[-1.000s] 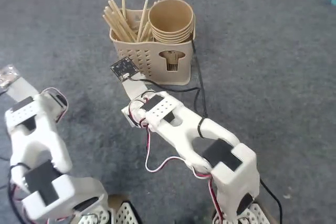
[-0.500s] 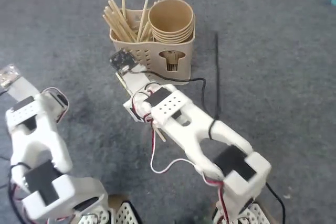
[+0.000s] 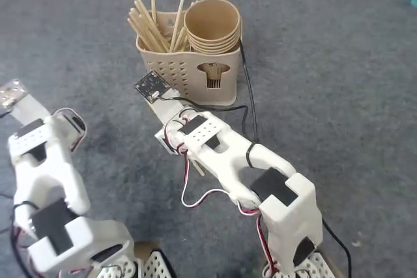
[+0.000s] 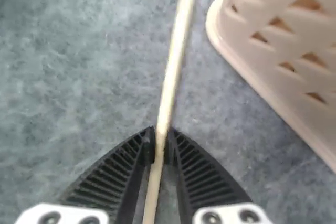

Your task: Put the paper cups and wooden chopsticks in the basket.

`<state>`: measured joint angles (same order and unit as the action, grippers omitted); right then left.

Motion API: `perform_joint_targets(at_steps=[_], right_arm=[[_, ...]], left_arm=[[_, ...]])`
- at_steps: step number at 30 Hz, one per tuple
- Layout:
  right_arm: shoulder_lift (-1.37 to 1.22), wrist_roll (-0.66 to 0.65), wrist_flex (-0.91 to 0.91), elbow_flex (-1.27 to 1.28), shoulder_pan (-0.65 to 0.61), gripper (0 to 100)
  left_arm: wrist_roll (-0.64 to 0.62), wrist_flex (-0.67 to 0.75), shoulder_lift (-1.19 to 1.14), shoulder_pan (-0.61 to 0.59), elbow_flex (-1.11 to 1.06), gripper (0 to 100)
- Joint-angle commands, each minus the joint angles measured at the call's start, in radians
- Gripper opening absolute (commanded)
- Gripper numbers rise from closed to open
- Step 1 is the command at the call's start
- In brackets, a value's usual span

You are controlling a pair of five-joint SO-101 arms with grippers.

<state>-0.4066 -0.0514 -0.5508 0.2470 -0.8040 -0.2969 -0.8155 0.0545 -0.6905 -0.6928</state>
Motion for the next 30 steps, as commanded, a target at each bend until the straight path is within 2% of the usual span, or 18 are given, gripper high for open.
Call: perform_joint_targets(at_steps=[1, 10, 18, 22, 26, 30], right_arm=[[0.025, -0.008, -0.087, -0.064, 0.001, 0.7], [0.334, -0.005, -0.367, -0.052, -0.044, 0.8], [0.736, -0.012, -0.369, 0.192, -0.044, 0.8], [0.951, -0.012, -0.245, 0.362, -0.041, 0.8], [1.109, -0.014, -0.008, 0.539, -0.035, 0.9], [1.155, -0.008, 0.237, 0.624, -0.01, 0.9]], left_arm=[[-0.008, 0.028, 0.011, 0.006, 0.021, 20], [-0.008, 0.043, 0.009, 0.006, 0.021, 20], [-0.008, 0.046, 0.008, 0.006, 0.019, 20], [-0.008, 0.046, 0.008, 0.009, 0.019, 20], [-0.008, 0.048, 0.008, 0.009, 0.019, 20], [-0.008, 0.048, 0.008, 0.009, 0.019, 20]])
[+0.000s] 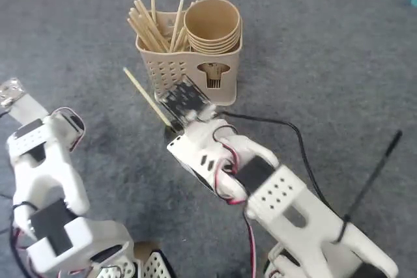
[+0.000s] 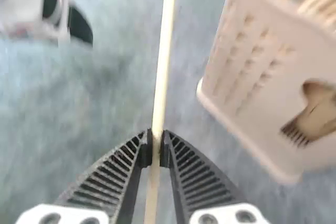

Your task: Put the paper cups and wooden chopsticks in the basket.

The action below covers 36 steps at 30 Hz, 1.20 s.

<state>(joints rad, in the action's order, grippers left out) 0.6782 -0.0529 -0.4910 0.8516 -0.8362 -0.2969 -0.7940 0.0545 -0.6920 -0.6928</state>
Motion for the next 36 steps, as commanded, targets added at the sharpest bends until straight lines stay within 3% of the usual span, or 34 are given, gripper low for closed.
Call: perform_joint_targets(at_steps=[1, 10, 20, 26, 36], right_arm=[[0.07, -0.006, 0.223, 0.025, 0.028, 0.9], [0.073, -0.012, 0.572, 0.023, 0.038, 0.9], [0.025, -0.006, 0.998, -0.092, 0.183, 0.9], [-0.231, -0.008, 1.168, -0.293, 0.209, 1.2], [-0.736, -0.012, 1.27, -0.678, 0.211, 1.3]], left_arm=[[-0.008, 0.026, 0.008, 0.011, 0.019, 20], [-0.008, 0.026, 0.008, 0.011, 0.019, 20], [-0.006, 0.026, 0.008, 0.029, 0.019, 20], [-0.006, 0.026, 0.008, 0.028, 0.019, 20], [-0.006, 0.028, 0.008, 0.026, 0.019, 20]])
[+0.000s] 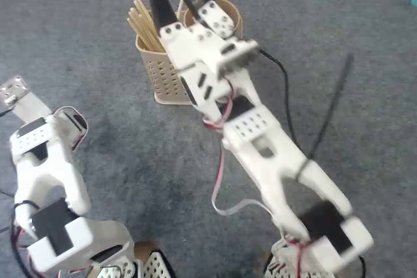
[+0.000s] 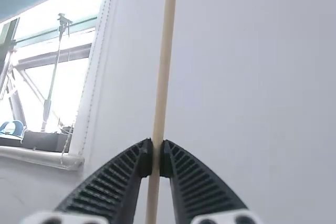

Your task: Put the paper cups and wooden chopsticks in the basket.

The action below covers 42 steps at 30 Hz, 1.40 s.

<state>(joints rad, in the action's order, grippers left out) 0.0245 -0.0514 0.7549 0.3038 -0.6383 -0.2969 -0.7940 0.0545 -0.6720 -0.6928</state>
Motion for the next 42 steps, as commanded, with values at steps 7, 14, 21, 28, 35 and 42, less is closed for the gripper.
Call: perform_joint_targets(at_steps=[7, 14, 21, 28, 35, 42], right_arm=[[-0.259, -0.018, 0.013, -0.206, 0.068, 12.2], [-0.217, -0.08, -0.073, -0.161, 0.094, 6.8], [0.05, -0.08, -0.113, 0.114, 0.087, 0.5], [0.4, -0.083, -0.128, 0.477, 0.096, 0.8], [0.739, -0.078, -0.455, 0.661, 0.176, 0.8], [1.063, 0.069, -0.894, 0.721, 0.332, 0.7]], left_arm=[[-0.006, 0.04, 0.008, 0.006, 0.019, 20], [-0.006, 0.04, 0.008, 0.008, 0.019, 20], [-0.006, 0.04, 0.008, 0.009, 0.019, 20], [0.017, 0.104, 0.021, 0.046, -0.021, 8], [0.068, 0.21, 0.186, 0.086, -0.174, 3], [0.137, 0.338, 0.52, 0.195, -0.446, 3]])
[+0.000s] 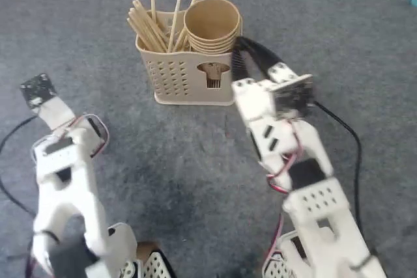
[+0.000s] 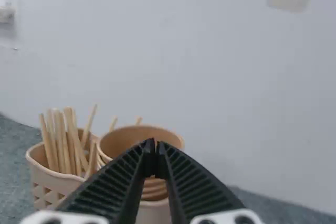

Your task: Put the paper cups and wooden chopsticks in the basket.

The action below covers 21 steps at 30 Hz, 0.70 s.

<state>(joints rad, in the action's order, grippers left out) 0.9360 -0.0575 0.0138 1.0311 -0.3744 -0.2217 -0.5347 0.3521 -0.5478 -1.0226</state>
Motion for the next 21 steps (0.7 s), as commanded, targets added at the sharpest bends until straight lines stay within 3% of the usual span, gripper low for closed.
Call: perform_joint_targets(at_steps=[1, 6, 14, 21], right_arm=[[0.189, 0.092, -0.211, -0.005, 0.091, 0.7], [0.4, 0.097, -0.414, 0.074, 0.17, 0.7], [0.834, 0.092, -0.588, 0.308, 0.292, 0.7], [0.854, 0.101, -0.809, 0.351, 0.43, 0.7]], left_arm=[[0.072, 0.095, 0.275, 0.094, -0.157, 3], [0.132, 0.115, 0.517, 0.175, -0.32, 3], [0.161, 0.097, 0.836, 0.253, -0.501, 3], [0.27, -0.13, 1.085, 0.362, -0.564, 3]])
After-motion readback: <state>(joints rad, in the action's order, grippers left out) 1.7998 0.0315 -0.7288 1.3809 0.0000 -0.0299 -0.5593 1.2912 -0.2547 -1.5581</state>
